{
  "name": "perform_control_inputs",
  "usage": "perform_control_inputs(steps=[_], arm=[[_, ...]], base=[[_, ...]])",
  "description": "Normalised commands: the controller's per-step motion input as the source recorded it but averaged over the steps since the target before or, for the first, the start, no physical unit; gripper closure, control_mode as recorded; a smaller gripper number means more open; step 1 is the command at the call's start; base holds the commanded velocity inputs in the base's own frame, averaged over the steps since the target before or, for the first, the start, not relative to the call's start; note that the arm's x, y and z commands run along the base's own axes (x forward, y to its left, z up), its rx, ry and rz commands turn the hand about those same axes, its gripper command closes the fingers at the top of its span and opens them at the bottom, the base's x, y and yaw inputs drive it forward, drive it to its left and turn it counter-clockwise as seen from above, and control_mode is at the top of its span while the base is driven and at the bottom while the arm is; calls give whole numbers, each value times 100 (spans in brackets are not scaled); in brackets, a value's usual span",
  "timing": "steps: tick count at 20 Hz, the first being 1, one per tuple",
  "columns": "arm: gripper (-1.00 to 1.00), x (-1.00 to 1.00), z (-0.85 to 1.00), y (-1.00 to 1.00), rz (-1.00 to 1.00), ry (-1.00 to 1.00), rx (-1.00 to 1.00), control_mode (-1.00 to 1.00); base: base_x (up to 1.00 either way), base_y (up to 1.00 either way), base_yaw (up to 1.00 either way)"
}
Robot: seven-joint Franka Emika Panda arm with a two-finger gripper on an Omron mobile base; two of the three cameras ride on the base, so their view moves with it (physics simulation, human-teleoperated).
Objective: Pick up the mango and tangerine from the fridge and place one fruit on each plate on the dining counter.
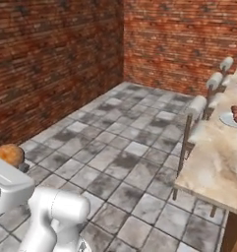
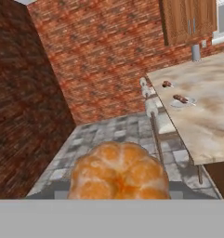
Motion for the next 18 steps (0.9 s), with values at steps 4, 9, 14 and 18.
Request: perform_control_inputs(steps=[4,9,14,18], arm=[[100,0,0,0,0,0,0,100],[100,0,0,0,0,0,0,100],[100,0,0,0,0,0,0,100],[100,0,0,0,0,0,0,100]], base=[[91,65,-60],[89,68,-60],[84,76,-57],[89,72,-58]])
